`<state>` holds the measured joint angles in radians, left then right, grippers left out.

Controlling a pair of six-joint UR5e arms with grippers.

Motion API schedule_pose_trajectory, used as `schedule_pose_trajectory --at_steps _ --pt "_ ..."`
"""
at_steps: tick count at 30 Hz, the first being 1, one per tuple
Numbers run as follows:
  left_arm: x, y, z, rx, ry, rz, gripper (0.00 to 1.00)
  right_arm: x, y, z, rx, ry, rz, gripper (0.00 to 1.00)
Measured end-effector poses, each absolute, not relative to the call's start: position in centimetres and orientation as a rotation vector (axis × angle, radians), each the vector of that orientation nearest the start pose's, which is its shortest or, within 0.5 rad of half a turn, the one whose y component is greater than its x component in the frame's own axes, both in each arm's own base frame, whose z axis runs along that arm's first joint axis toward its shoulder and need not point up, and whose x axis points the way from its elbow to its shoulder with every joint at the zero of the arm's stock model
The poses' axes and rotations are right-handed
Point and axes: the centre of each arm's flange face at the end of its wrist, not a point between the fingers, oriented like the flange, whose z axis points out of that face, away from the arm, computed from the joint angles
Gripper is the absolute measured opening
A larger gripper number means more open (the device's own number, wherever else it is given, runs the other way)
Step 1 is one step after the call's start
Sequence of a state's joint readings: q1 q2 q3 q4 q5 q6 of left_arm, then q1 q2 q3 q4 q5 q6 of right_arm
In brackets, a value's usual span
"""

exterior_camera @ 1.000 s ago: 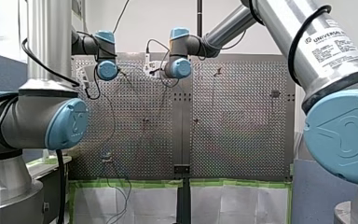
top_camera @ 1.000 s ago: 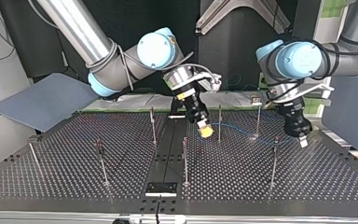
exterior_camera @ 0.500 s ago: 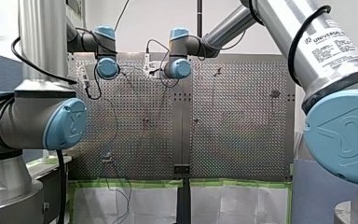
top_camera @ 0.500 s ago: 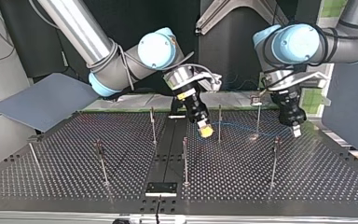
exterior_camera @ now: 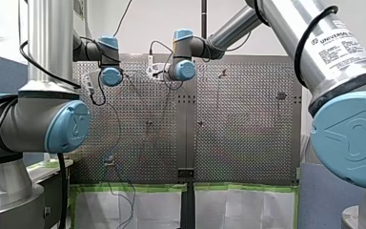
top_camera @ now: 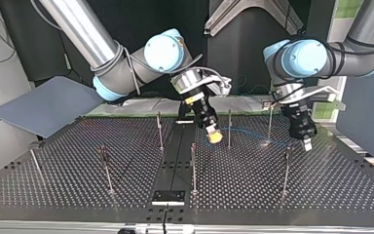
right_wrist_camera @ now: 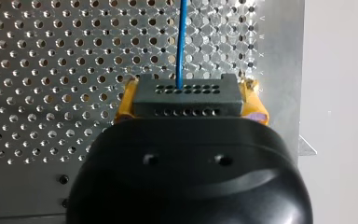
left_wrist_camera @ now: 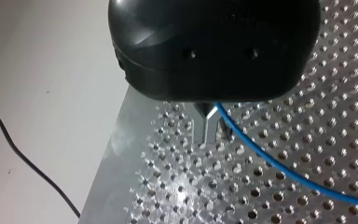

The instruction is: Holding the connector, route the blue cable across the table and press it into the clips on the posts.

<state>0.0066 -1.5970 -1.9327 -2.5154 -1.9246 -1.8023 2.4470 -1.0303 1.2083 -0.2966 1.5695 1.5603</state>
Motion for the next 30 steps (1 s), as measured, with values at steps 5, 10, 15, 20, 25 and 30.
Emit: schedule_pose_trajectory --at_steps 5,10,15,20,25,30 --pt "50.0 -8.8 36.6 -0.454 1.244 0.03 0.0 63.4 -35.6 37.0 1.696 -0.602 1.901 0.0" --pt "50.8 -7.5 36.6 -0.457 1.225 0.021 0.0 63.3 -35.9 37.0 1.695 -0.604 1.897 0.0" --pt "51.8 -6.0 37.2 -0.462 1.193 -0.009 0.0 63.2 -36.1 36.9 1.694 -0.602 1.895 0.0" --pt "53.2 -6.3 37.2 -0.435 1.209 -0.049 0.0 63.3 -36.1 37.0 1.69 -0.596 1.895 0.0" --pt "54.9 -6.4 36.9 -0.425 1.221 -0.071 0.0 63.3 -36.2 37.2 1.685 -0.587 1.891 0.0" --pt "56.5 -5.7 35.9 -0.434 1.227 -0.071 0.0 63.3 -36.3 37.4 1.675 -0.583 1.884 0.0"
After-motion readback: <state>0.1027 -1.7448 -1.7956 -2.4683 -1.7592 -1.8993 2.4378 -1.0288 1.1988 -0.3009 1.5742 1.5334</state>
